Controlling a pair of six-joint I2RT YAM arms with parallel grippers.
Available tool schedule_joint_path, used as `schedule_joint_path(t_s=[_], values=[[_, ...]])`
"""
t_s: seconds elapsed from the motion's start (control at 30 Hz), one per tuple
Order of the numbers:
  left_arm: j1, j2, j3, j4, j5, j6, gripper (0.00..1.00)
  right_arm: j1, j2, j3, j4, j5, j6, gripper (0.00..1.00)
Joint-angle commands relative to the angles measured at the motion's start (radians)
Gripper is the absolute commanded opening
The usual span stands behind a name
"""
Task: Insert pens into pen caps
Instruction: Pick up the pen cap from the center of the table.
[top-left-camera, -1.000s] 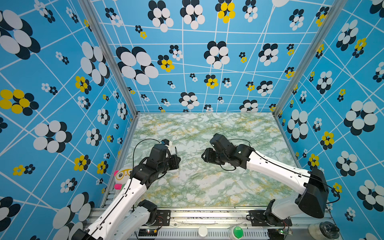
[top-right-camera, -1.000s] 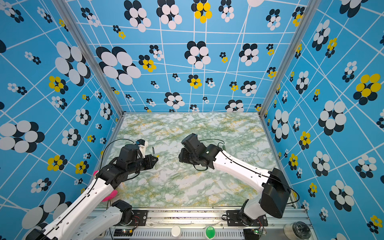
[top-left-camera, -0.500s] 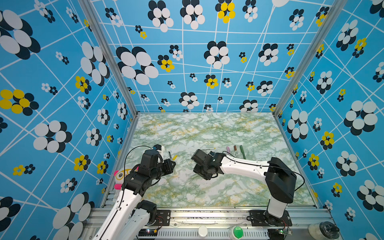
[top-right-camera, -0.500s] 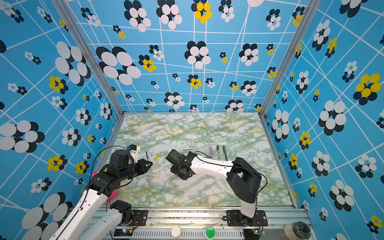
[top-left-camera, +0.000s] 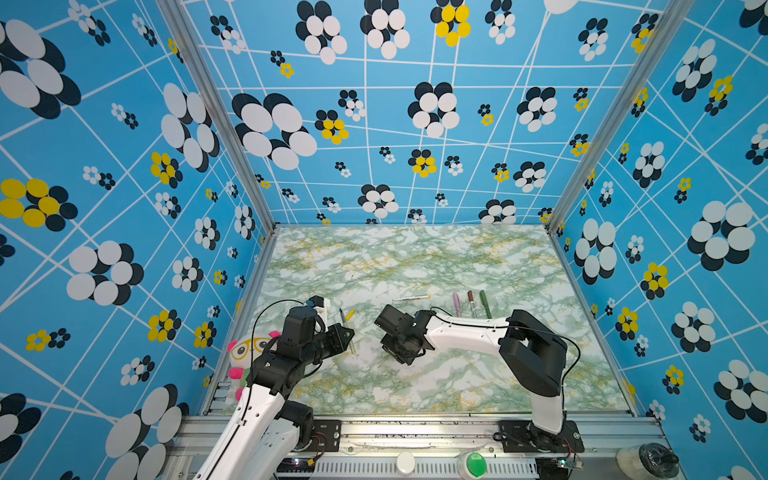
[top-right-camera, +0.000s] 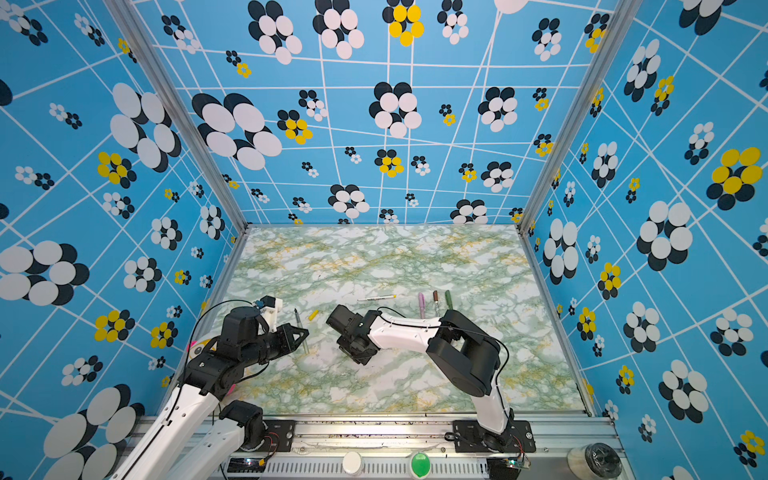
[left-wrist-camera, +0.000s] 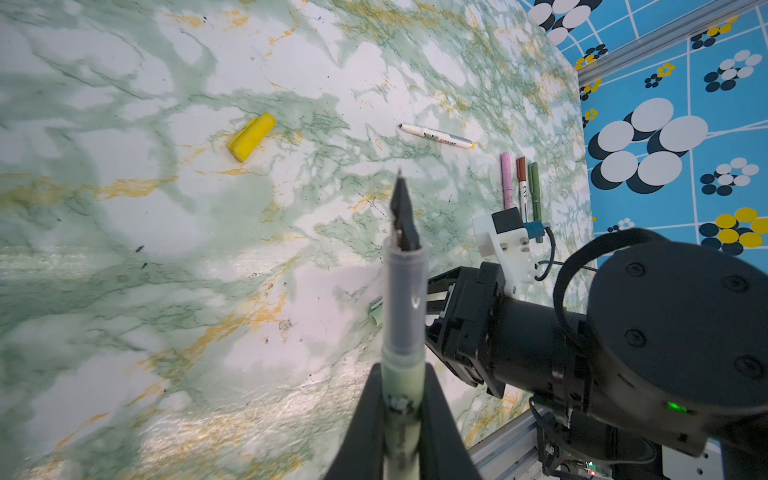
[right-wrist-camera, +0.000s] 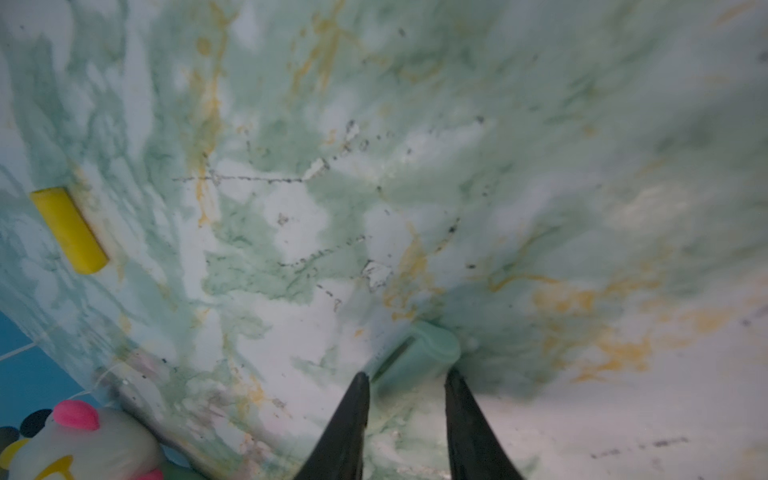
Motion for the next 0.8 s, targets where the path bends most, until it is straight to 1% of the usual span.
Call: schedule_joint_path(t_s=[0.0, 0.23, 0.3, 0.43, 0.6, 0.77], values=[[0.009, -0.015, -0.017, 0.040, 0.021, -0.011, 0.00, -0.010, 0.033, 0.039, -0.018, -0.011, -0.015, 0.29], [0.013, -0.017, -0.021, 0.053, 0.025, -0.014, 0.00, -0.029, 0.074, 0.065, -0.057, -0.026, -0.031, 0.19], [0.014, -0.016, -0.022, 0.057, 0.028, -0.011, 0.00, -0.036, 0.085, 0.073, -0.066, -0.030, -0.042, 0.17], [0.016, -0.007, -0.021, 0.065, 0.036, -0.004, 0.00, -0.049, 0.115, 0.087, -0.086, -0.043, -0.054, 0.17], [0.022, 0.008, -0.020, 0.076, 0.043, 0.002, 0.00, -0.061, 0.142, 0.101, -0.091, -0.065, -0.062, 0.20], [0.025, 0.025, -0.019, 0.091, 0.046, -0.001, 0.00, -0.069, 0.153, 0.101, -0.088, -0.082, -0.069, 0.19]])
